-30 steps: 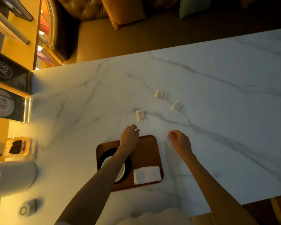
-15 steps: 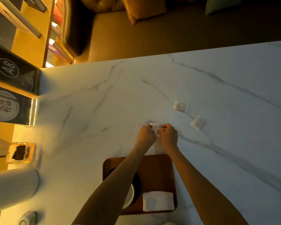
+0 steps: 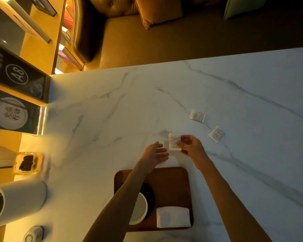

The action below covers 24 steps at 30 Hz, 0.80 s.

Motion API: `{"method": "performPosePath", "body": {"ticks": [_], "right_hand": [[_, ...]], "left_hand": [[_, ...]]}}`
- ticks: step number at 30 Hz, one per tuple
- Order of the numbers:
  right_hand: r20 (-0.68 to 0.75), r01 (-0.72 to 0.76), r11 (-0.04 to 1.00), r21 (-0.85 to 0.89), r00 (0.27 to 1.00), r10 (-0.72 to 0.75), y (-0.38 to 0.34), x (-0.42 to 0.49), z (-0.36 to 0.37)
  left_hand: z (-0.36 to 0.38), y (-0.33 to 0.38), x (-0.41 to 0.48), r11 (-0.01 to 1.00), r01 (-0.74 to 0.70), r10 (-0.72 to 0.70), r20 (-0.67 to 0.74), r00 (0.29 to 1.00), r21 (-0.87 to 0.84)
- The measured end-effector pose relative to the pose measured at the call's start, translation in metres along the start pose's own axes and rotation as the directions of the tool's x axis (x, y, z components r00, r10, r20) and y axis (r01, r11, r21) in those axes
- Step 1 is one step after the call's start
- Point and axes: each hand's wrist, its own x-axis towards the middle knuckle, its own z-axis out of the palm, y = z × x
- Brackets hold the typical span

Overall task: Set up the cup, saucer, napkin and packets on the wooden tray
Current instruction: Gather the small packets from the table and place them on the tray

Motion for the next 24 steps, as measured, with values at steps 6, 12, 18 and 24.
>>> {"method": "performPosePath", "body": {"ticks": [6,12,18,24], "right_hand": [[-0.139,0.280,0.844,-0.457,0.915,-0.379,-0.001,-0.036,0.025],[0.130,0.275,0.858,-0.433,0.962,-0.242,-0.007,-0.030,0.022],[-0.264,0.223,0.736,-0.640,0.835,-0.482,-0.052,0.045,-0.035],[-0.161,0.094,0.503,-0.859,0.883,-0.440,-0.058,0.108,-0.053]], "left_hand": [[0.027,-0.014,-0.024,0.918,-0.322,0.245,0.306,0.920,0.233],[0.025,-0.009,-0.023,0.972,-0.235,0.226,0.271,0.936,0.001],[0.007,0.019,-0.017,0.993,-0.063,0.086,0.257,0.963,-0.097],[-0.001,0.034,-0.015,0.983,-0.039,0.082,0.242,0.967,-0.179]]}}
